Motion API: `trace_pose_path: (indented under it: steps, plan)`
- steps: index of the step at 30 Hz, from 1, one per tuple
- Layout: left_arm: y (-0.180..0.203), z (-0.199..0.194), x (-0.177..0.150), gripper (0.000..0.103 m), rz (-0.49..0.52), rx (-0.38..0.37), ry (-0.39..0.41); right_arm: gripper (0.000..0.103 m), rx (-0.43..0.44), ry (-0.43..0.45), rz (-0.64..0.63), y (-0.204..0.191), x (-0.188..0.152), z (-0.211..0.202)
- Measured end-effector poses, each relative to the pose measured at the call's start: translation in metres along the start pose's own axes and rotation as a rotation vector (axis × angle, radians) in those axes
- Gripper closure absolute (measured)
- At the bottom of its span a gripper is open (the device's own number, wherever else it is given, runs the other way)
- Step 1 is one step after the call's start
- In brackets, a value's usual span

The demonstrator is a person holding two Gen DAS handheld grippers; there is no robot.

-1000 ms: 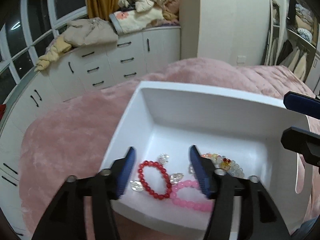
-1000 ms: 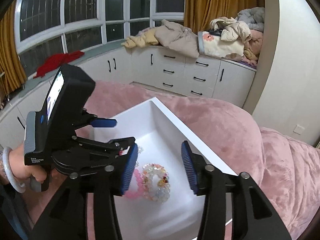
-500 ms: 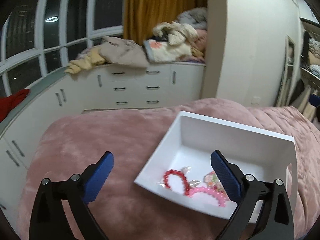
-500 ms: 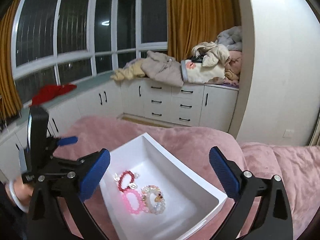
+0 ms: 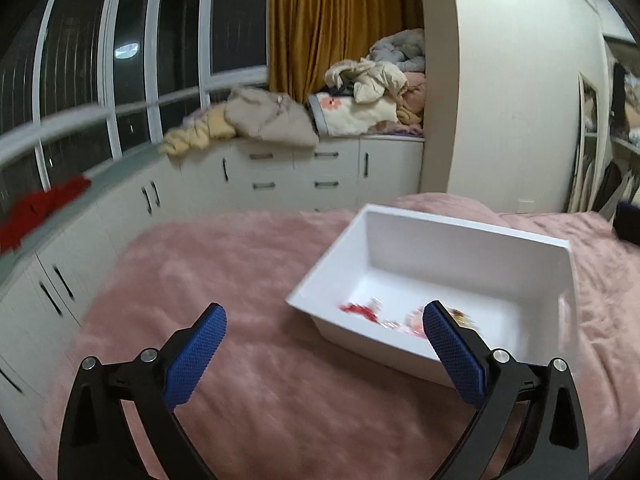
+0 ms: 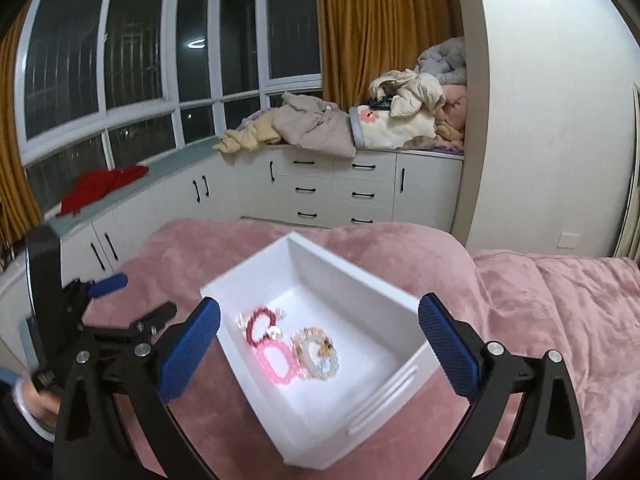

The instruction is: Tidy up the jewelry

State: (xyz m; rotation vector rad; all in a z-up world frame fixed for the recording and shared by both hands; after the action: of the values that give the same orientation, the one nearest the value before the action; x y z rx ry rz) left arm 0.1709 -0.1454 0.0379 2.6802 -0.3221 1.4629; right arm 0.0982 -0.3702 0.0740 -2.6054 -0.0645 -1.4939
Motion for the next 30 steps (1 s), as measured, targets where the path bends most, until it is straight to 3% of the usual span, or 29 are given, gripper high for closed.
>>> trace_pose_path:
  steps: [3, 9, 12, 30]
  plan:
    - [0.009, 0.0, -0.007, 0.003, -0.028, -0.054, -0.024, 0.005, -0.035, -0.025, -0.036, -0.004, -0.024, 0.002]
    - [0.04, 0.004, -0.019, 0.003, 0.088, -0.061, -0.025, 0.005, -0.082, -0.073, -0.066, 0.0, -0.055, 0.015]
    - [0.049, 0.005, -0.023, 0.003, 0.11, -0.077, -0.028, 0.005, -0.065, -0.086, -0.077, 0.0, -0.063, 0.022]
    - [0.065, 0.026, -0.043, 0.003, 0.175, -0.052, -0.117, 0.005, -0.061, -0.17, -0.14, -0.007, -0.078, 0.036]
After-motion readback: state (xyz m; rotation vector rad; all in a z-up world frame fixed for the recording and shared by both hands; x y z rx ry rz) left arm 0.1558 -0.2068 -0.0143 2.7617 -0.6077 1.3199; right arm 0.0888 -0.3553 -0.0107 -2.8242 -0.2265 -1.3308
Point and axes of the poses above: each gripper's, at about its wrist camera, not at the fingertips, and z roughly the way its jaws point, y to its right, x to its top, the point moved 4 cm from there along z, roughly the way its jaws point, and after that the axes turned 5 degrees about x, right-handed, at the moved point
